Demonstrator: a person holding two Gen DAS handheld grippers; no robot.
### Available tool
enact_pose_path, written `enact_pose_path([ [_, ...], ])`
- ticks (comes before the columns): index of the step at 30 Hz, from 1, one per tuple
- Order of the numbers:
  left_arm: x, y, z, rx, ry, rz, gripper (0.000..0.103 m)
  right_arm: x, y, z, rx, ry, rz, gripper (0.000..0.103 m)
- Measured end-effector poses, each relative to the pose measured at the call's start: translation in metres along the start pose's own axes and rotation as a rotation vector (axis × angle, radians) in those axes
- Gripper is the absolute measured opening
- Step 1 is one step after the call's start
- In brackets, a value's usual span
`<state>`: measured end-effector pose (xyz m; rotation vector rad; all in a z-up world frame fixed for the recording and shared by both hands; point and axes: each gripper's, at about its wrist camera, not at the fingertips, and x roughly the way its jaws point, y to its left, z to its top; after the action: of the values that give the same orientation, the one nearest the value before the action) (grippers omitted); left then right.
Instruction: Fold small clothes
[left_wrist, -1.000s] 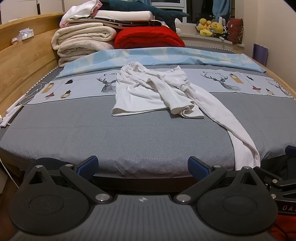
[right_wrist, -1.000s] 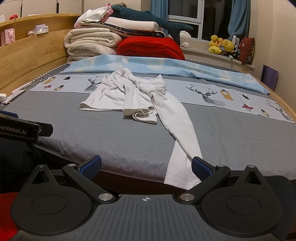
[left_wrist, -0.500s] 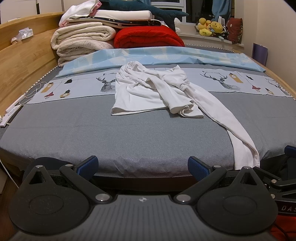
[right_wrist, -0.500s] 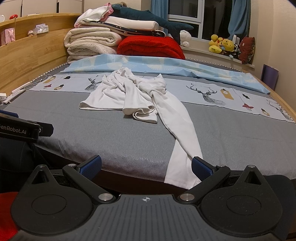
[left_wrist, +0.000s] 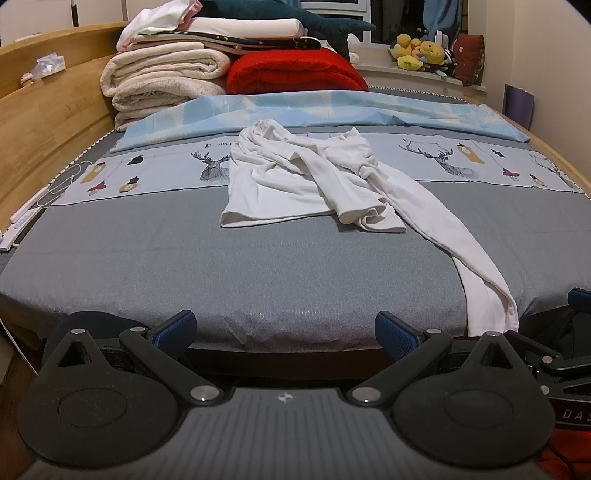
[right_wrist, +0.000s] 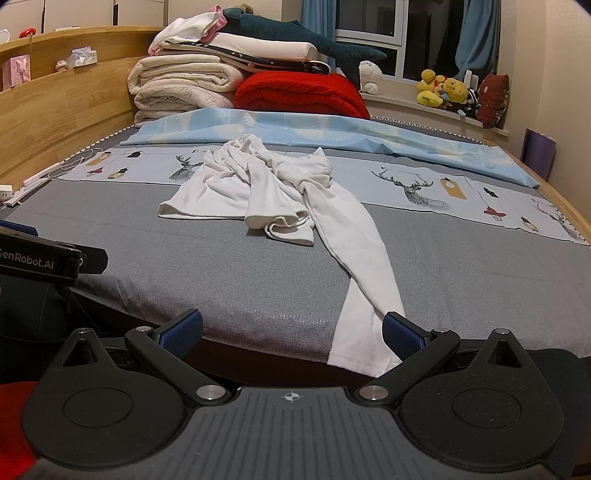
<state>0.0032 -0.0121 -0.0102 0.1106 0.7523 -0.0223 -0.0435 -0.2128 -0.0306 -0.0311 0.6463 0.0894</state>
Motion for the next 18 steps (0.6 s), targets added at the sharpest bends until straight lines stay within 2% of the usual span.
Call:
enact_pose_path([
  [11,0.009,0.006,0.004,-0.025,0.02,-0.023,0.103,0.006,-0.004,0.001,0.017,0.013,0.002,0.102],
  [14,0.025,0.022,0.021,-0.063,0.025,-0.071,0.103,0.021,-0.021,0.013,0.07,0.027,0.015,0.102],
  [18,0.06,0.04,0.066,-0.08,-0.036,-0.075,0.103,0.06,-0.064,0.047,0.186,-0.011,-0.019,0.102],
])
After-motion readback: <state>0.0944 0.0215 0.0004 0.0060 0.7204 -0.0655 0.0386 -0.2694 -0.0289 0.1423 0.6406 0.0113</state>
